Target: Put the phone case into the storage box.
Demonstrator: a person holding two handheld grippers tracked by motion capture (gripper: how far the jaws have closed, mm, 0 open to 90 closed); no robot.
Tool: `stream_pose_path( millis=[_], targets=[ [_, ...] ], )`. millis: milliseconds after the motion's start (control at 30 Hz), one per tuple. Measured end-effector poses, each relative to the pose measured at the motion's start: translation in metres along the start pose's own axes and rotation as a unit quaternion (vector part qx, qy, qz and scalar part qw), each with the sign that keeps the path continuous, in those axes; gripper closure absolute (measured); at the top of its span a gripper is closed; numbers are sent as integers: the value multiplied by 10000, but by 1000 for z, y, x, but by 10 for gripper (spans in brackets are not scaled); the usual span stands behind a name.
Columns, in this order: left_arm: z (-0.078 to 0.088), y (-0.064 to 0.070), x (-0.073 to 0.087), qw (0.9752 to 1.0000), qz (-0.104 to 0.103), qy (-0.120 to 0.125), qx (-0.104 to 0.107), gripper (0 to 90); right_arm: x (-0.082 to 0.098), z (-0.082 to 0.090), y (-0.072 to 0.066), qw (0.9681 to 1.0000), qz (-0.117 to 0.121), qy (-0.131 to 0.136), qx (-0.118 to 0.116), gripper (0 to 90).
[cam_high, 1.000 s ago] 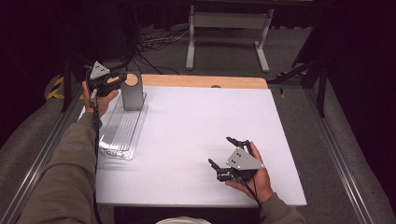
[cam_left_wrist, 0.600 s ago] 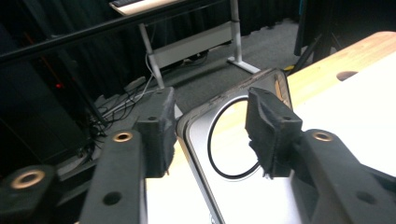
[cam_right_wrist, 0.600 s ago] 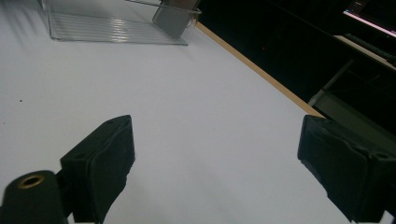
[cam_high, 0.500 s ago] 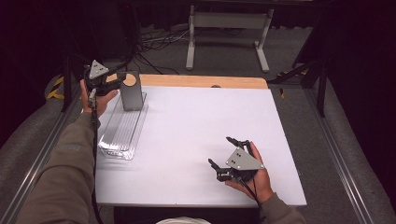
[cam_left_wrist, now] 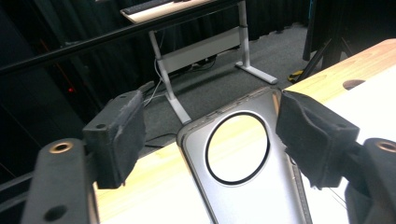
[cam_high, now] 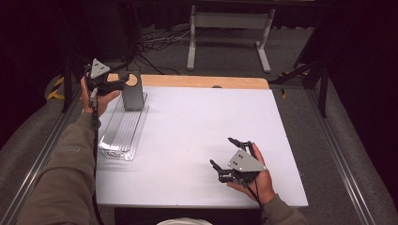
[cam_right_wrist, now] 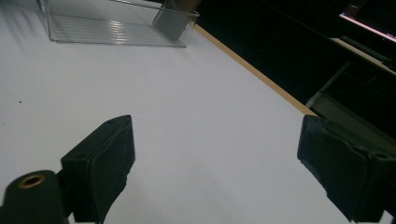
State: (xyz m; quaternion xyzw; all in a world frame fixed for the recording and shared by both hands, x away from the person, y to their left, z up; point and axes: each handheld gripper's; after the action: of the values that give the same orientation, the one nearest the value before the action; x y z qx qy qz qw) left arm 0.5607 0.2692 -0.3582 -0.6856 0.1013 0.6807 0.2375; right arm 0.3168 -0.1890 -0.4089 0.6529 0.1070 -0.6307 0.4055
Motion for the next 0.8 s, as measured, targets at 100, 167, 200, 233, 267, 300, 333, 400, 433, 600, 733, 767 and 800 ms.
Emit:
stream_pose_path(
  millis=[100,167,200,233,267,300,333,400,433,600,733,767,800],
  targets=[
    [2,1,-1,10000,-3,-8,44,200,0,0,0,10000,-4,-1,33,118],
    [5,3,-2,10000,46,28,46,189,0,0,0,10000,-1,3,45,118],
    [6,3,-3,10000,38,26,66,166,0,0,0,10000,18,21,53,118],
    [7,3,-3,9999,54,43,89,159,0,0,0,10000,25,27,65,118],
    [8,3,-4,10000,43,40,80,149,-1,0,-1,9999,23,37,91,121],
    [9,3,-5,9999,39,25,90,149,-1,0,-1,9999,23,37,91,121],
    [9,4,-5,9999,43,16,111,125,-1,2,0,9998,21,105,161,126],
    [11,5,-6,9999,19,9,126,114,-1,2,1,9998,12,114,179,126],
    [11,5,-6,9999,16,26,135,111,-1,2,2,9998,0,117,191,126],
    [14,6,-6,9998,115,62,151,89,-1,1,2,9996,1,21,294,126],
    [17,8,-7,9997,87,98,185,77,-1,1,4,9995,-34,12,325,126],
    [18,8,-8,9997,94,118,194,77,0,0,4,9995,-40,8,326,126],
    [19,8,-8,9996,139,133,195,77,0,0,4,9995,-45,3,327,126]
  ],
)
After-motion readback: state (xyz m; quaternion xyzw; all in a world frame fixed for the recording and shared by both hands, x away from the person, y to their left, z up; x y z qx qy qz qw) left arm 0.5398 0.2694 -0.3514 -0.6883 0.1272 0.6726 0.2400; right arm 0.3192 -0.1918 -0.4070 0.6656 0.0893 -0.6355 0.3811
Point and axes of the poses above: each handheld gripper's, and its own axes: z roughly backward along the jaws, x roughly out of its underside, y roughly to its right, and after that the axes turned 14 degrees about y, right-handed
